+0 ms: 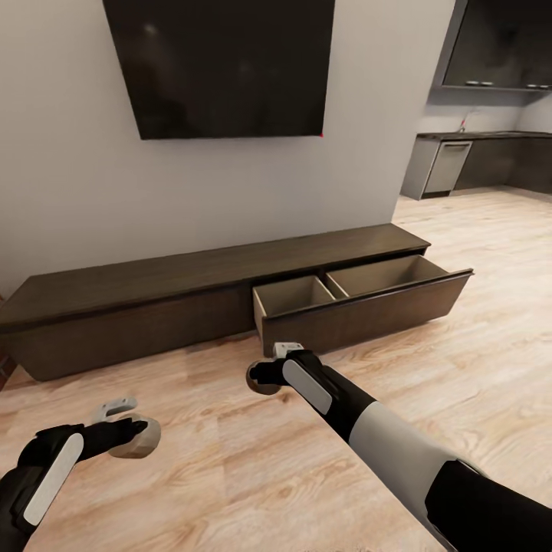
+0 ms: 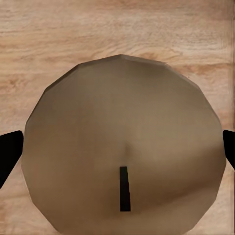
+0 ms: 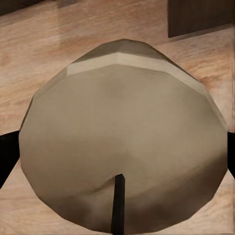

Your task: Place each of the two pumpkins and all three candles from the living room inside a cabinet in the living room (use any cabinet), then make sure every cabinet is closed, and position the cauldron so it is next to a table in the living room.

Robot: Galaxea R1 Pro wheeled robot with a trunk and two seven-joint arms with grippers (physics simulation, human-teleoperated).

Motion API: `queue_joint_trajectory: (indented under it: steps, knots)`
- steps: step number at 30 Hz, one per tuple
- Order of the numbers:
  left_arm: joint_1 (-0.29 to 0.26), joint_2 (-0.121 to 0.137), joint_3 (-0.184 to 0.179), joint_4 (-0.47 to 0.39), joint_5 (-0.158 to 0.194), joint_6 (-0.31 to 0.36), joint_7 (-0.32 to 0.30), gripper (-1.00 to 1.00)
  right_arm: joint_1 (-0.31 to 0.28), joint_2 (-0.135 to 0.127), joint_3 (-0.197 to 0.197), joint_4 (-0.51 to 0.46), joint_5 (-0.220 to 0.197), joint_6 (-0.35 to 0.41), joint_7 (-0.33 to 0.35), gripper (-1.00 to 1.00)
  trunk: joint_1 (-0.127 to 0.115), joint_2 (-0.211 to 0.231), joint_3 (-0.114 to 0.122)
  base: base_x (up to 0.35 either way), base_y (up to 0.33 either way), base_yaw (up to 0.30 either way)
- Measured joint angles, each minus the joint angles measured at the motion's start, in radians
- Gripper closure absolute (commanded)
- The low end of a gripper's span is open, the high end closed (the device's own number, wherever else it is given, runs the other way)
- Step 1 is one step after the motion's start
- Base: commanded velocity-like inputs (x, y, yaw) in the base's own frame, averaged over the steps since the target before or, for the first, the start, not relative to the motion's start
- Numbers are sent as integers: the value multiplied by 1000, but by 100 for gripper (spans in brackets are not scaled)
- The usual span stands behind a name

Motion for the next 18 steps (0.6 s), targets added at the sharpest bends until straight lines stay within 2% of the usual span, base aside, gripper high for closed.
queue_joint_trajectory:
  steps: [18]
  knots:
    - [0,0,0,0,0,0,0,100,0,0,1,0,-1,-35,-1,100,0,0,-20,0,0,-222]
